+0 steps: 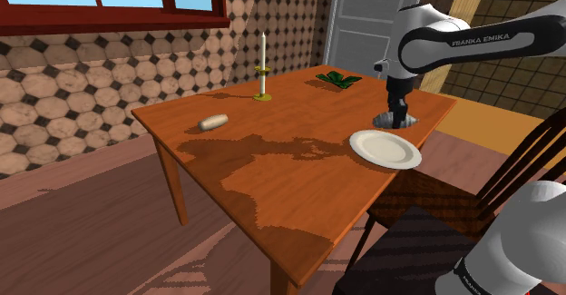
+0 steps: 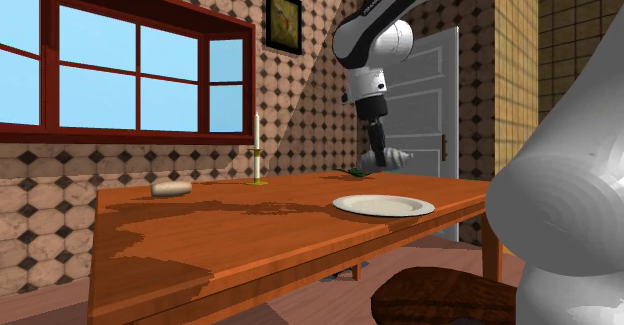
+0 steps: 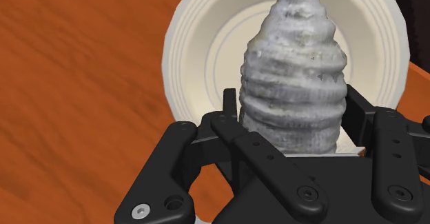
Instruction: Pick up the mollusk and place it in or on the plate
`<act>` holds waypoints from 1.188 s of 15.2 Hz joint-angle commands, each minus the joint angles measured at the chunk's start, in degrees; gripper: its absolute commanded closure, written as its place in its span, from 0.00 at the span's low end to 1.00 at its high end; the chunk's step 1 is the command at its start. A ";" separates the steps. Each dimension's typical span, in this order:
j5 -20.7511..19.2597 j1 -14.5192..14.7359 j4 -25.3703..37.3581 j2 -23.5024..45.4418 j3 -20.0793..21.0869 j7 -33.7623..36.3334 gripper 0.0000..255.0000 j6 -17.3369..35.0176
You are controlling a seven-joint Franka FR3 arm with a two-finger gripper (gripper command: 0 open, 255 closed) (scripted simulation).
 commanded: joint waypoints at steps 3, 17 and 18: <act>-0.36 -0.16 -2.41 0.43 -0.40 0.32 1.00 2.86; -1.24 -0.42 -8.33 2.49 -1.19 1.72 1.00 10.74; -1.24 -0.42 -8.33 2.49 -1.19 1.72 1.00 10.74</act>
